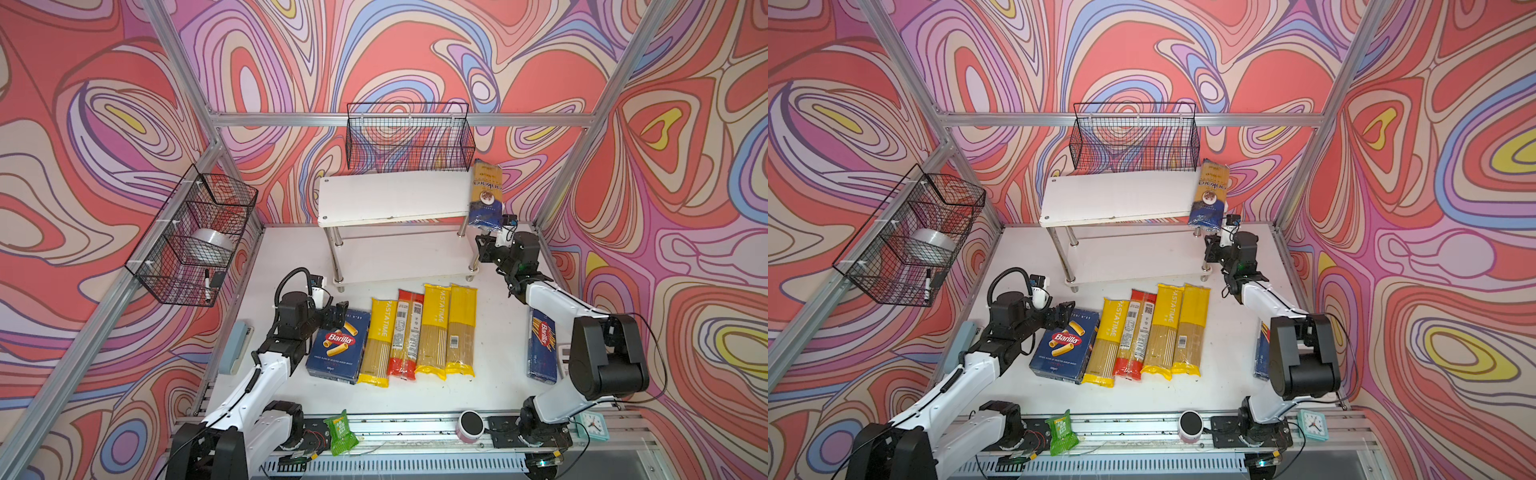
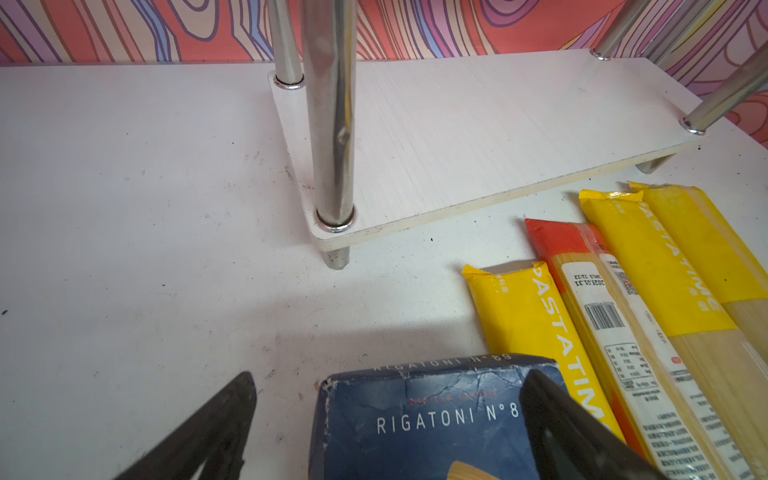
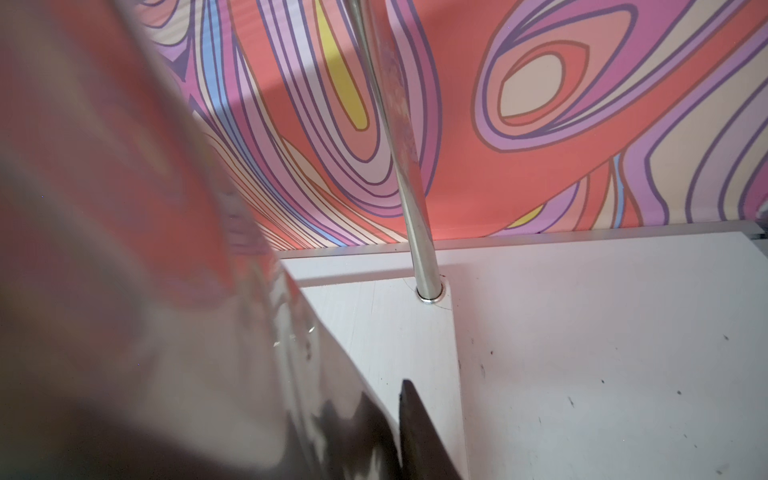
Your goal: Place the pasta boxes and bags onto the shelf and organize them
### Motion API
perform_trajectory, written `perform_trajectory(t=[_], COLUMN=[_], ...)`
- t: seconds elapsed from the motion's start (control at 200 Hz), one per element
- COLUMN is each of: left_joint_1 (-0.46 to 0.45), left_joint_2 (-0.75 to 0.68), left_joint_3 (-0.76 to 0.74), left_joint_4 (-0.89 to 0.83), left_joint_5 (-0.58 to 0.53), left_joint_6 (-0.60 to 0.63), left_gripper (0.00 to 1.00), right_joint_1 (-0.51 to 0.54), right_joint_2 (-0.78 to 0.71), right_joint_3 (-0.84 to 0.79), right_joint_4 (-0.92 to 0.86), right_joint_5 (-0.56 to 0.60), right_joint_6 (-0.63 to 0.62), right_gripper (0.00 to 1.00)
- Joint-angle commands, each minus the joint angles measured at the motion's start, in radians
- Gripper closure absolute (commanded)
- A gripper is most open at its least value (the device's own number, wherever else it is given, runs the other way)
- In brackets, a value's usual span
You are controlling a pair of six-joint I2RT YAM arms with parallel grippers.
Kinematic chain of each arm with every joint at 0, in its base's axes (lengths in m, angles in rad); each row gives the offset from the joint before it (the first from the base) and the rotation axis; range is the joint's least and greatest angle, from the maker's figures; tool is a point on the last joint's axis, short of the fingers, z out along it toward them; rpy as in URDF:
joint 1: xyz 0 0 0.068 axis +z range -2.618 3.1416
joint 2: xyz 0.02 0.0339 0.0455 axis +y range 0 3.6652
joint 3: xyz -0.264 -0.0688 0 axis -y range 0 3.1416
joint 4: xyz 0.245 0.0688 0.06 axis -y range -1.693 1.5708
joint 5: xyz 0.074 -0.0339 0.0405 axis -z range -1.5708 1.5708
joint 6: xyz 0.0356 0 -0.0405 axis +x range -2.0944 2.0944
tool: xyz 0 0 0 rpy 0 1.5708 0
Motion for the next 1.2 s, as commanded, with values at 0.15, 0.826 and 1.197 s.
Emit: perform_trajectory(t=[0.15,0.826,1.197], left_joint_1=[0.002,0.003,0.003], left_joint_2=[-0.007,-0.011,-0.014], left_joint_3=[0.01,0.007,0.006], left_joint_4=[-0.009,-0.008,-0.008], left_joint_5=[0.013,0.008,0.004], left_joint_6=[0.006,0.004,0.003], left_gripper=[0.0,0.0,0.0], right_joint_1=[-0.003,-0.001,-0.002], right_joint_2=[-0.105,-0.501,-0.686], right_joint_3=[-0.111,-0.064,0.153], right_joint_4=[-0.076,-0.74,-0.909], right_joint_5=[0.051,0.254,0.12], right_joint_6=[0.066,0.141,0.224], right_gripper=[1.0,0.47,0.44])
